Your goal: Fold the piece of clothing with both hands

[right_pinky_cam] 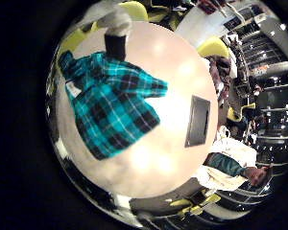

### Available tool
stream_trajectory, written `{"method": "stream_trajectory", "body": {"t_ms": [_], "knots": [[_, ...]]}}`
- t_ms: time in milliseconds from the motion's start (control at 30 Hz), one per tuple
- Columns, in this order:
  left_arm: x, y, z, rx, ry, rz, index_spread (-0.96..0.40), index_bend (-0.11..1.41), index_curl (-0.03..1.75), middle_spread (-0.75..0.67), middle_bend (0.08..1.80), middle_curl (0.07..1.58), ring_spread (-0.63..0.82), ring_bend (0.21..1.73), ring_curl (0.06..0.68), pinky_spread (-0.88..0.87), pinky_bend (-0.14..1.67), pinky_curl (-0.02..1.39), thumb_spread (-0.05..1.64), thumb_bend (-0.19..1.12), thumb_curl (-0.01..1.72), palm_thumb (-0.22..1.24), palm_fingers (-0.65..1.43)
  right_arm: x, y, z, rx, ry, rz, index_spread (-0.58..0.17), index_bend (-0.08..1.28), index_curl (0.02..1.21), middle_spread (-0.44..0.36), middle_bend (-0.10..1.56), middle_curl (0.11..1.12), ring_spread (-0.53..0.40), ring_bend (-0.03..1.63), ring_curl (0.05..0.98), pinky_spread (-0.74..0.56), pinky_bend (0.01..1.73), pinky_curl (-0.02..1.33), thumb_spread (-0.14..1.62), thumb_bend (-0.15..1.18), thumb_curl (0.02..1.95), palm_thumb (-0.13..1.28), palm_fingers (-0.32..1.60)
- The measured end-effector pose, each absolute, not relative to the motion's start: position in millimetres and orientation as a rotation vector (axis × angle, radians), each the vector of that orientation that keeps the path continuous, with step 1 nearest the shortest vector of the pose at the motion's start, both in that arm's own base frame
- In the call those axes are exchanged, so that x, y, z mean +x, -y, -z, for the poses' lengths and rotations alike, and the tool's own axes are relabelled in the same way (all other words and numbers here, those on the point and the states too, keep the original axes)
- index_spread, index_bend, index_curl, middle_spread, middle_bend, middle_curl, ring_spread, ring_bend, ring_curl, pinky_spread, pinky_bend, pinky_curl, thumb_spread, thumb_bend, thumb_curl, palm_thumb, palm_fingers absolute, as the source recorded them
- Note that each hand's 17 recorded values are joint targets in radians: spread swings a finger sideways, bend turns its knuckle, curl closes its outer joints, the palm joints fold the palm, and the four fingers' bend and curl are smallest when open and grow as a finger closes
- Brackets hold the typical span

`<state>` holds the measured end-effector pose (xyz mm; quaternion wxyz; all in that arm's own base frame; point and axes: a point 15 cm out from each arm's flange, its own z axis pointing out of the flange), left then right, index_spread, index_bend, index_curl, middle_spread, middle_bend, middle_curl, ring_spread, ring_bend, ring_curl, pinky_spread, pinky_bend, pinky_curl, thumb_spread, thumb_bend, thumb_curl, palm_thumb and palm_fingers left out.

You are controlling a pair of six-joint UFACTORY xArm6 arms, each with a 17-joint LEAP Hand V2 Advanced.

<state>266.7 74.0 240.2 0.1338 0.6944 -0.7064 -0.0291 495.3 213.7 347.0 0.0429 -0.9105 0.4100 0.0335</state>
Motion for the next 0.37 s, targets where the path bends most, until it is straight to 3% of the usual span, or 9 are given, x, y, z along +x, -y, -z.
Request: {"method": "stream_trajectory", "body": {"t_ms": [67,167,367], "knots": [[266.0,-60.8,-242.6,1.988,2.064,0.099,-0.25,0.24,0.61,-0.37,0.49,0.79,-0.41,1.02,0.462,-0.54,0.77,0.63,1.27,-0.02,0.50,0.65,0.49,474.6,-179.4,-362.6,-2.796,-1.323,-0.172,-0.414,0.22,0.37,-0.088,0.38,0.39,0.120,0.72,0.314,0.45,0.55,0.58,1.14,0.03,0.41,0.59,0.25],[265.4,-41.9,-247.4,1.977,2.075,0.123,-0.25,0.25,0.62,-0.35,0.48,0.80,-0.39,0.99,0.457,-0.54,0.77,0.64,1.26,-0.02,0.49,0.62,0.47,438.6,-135.6,-372.6,-2.808,-1.417,-0.277,-0.387,0.23,0.38,-0.087,0.45,0.41,0.029,0.81,0.329,0.38,0.49,0.55,1.23,0.06,0.42,0.65,0.43],[260.7,-16.0,-244.0,1.951,2.080,0.154,-0.25,0.27,0.65,-0.33,0.45,0.80,-0.36,0.95,0.444,-0.52,0.76,0.65,1.27,-0.02,0.47,0.58,0.45,369.1,-77.4,-325.8,-2.796,-1.566,-0.482,-0.369,0.21,0.40,-0.156,0.48,0.43,-0.072,0.87,0.357,0.27,0.47,0.56,1.33,0.06,0.41,0.70,0.48]]}}
